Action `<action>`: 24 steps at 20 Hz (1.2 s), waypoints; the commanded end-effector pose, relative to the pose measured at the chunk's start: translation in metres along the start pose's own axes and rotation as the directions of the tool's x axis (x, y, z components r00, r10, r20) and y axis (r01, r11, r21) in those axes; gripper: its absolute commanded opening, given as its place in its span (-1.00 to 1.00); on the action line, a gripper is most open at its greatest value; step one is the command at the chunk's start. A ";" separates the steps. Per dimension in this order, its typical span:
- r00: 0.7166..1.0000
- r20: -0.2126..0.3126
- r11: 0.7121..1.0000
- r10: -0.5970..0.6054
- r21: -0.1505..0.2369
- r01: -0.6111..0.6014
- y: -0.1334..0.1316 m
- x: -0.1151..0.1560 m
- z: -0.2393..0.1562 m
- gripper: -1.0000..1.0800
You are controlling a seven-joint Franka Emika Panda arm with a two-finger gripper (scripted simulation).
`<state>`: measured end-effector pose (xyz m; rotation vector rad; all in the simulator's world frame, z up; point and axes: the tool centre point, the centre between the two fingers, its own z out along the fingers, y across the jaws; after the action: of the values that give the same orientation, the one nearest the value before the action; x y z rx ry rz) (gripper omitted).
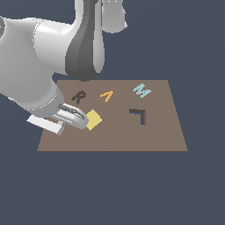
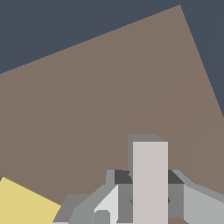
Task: Insert a designated object into the corresponding slot on a board.
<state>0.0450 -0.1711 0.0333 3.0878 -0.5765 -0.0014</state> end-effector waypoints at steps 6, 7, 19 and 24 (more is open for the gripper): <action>0.993 -0.001 0.993 0.120 0.000 -0.120 -0.011 -0.024 -0.001 -1.00; 0.990 -0.001 0.990 0.140 0.000 -0.140 -0.013 -0.029 -0.001 -1.00; 0.892 -0.001 0.892 0.452 0.000 -0.452 -0.058 -0.086 -0.003 -1.00; 0.815 -0.001 0.815 0.580 0.000 -0.580 -0.085 -0.106 -0.004 -1.00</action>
<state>-0.0203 -0.0633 0.0366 2.7993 -1.4235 -0.0009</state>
